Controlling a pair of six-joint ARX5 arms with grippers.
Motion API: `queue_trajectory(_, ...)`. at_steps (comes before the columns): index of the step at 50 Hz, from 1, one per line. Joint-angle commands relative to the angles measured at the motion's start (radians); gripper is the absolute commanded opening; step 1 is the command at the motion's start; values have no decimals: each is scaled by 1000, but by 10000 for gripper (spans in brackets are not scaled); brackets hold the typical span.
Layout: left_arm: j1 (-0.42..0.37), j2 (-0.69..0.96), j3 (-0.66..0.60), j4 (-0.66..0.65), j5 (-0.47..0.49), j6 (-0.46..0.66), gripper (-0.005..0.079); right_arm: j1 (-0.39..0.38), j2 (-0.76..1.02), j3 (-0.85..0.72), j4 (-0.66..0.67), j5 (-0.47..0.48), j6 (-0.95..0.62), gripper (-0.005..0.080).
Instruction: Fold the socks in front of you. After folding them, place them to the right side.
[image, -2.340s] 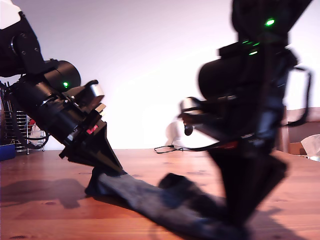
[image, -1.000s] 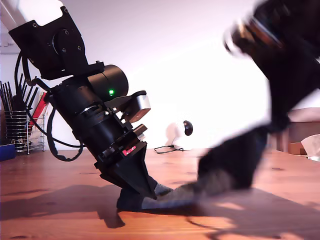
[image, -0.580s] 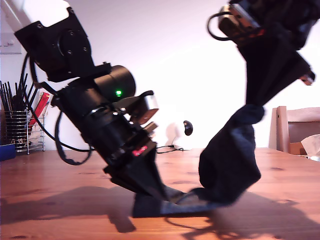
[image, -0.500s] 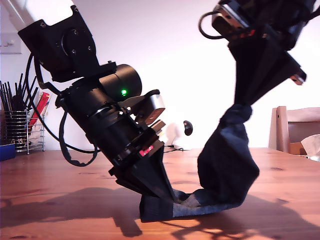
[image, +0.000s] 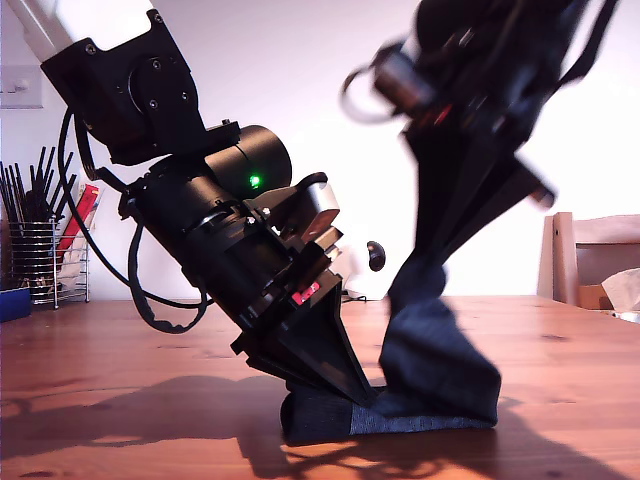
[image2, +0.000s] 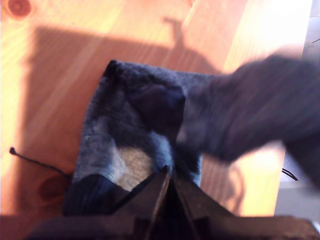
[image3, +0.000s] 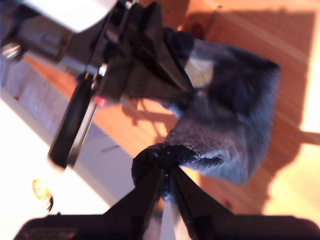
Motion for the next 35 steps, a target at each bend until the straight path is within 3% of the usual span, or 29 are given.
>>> queue_trajectory(1, -9, 31, -22, 1, 3, -5, -19, 12, 16, -11, 24, 10, 13, -13)
queue_trajectory(14, -21, 31, -22, 2, 2, -3, -19, 37, 48, -11, 123, 32, 49, -13)
queue_trajectory(35, 18, -62, -22, -32, 1, -2, -19, 44, 48, -11, 127, 32, 44, -13)
